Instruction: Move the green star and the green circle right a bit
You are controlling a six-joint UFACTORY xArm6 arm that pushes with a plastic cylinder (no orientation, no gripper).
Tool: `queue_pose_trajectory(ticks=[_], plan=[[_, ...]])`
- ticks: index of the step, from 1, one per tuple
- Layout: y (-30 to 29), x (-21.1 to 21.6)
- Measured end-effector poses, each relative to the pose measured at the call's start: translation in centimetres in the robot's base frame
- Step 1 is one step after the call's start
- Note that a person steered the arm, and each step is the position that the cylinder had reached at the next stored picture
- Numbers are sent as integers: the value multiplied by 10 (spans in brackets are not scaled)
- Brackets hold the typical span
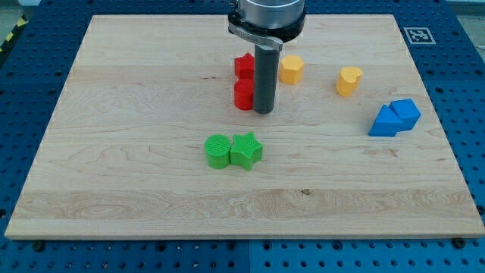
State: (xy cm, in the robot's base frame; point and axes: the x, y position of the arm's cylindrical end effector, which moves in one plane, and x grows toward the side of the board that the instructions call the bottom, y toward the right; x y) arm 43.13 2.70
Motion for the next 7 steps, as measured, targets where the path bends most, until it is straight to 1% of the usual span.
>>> queue_pose_trajectory(ticks=[1,2,3,4,5,6,7], plan=[[0,35],[19,49],[39,79],[40,123],[-14,130],[-90,128],[-103,102]])
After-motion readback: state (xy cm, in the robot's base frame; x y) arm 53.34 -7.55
